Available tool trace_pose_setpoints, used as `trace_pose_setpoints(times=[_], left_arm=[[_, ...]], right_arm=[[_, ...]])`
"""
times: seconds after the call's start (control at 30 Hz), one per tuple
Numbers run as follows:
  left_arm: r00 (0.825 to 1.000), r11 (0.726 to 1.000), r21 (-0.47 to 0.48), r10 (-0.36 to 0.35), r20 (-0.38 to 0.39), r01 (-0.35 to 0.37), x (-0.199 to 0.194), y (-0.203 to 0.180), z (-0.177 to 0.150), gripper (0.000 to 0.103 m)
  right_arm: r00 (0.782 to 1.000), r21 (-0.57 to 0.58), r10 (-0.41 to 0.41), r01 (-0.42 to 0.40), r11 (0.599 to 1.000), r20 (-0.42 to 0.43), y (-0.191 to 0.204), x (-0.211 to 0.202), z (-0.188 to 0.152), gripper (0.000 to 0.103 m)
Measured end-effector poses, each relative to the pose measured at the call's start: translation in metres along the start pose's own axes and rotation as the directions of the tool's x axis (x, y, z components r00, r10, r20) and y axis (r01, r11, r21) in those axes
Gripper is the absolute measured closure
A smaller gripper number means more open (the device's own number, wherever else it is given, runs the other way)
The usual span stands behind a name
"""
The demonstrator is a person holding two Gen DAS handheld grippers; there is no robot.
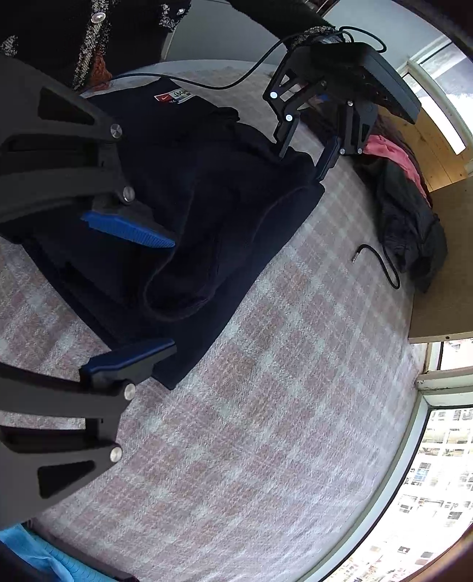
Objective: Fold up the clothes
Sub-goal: 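Grasp the folded navy garment edge with both tools and lift it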
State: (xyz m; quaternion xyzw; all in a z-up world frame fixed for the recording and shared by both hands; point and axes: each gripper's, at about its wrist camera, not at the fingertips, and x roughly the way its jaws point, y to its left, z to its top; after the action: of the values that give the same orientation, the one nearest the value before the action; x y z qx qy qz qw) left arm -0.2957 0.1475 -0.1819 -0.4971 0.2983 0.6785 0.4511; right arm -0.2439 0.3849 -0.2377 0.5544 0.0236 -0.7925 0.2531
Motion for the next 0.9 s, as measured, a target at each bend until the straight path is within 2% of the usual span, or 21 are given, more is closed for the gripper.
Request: trace_pose_setpoints(times=[0.03,0.07,0.1,0.23,0.4,0.53,0.73,0.9], left_arm=[[1.0,1.0,0.007,0.0,0.001,0.0,0.0,0.0,0.0,0.056],[1.0,1.0,0.013,0.0,0.001,0.0,0.001,-0.001,0.001,0.056],[1.0,1.0,0.018,0.001,0.001,-0.001,0.001,-0.001,0.001,0.06],[1.0,0.999,0.037,0.011,0.0,-0.011,-0.002,-0.003,0.001,0.069],[1.0,0.998,0.06,0.002,0.01,-0.003,-0.007,-0.008,-0.001,0.077],[0.999,0.997,0.076,-0.023,0.022,0.022,-0.011,-0.012,-0.003,0.089],[0.996,0.994,0.095,-0.06,0.064,0.053,-0.032,-0.029,-0.018,0.091],[0.99,0.991,0.094,-0.105,0.09,0.097,-0.058,-0.054,-0.039,0.091]], right_arm=[[1.0,-0.01,-0.002,0.002,1.0,0.002,0.001,0.0,0.001,0.058],[1.0,-0.013,0.006,-0.006,1.0,-0.001,0.002,0.001,0.001,0.067],[1.0,-0.017,0.017,-0.018,1.0,-0.005,0.003,0.002,0.002,0.072],[0.998,-0.019,0.028,-0.029,0.999,-0.06,0.001,0.012,0.005,0.076],[0.998,-0.044,0.017,-0.02,0.999,-0.064,0.006,0.011,0.007,0.091],[0.999,-0.035,0.021,-0.023,0.999,-0.048,0.007,0.003,0.009,0.094],[0.999,-0.007,0.033,-0.032,0.999,0.042,0.02,-0.039,0.006,0.095],[0.995,0.004,0.048,-0.049,0.999,0.089,0.058,-0.086,-0.016,0.095]])
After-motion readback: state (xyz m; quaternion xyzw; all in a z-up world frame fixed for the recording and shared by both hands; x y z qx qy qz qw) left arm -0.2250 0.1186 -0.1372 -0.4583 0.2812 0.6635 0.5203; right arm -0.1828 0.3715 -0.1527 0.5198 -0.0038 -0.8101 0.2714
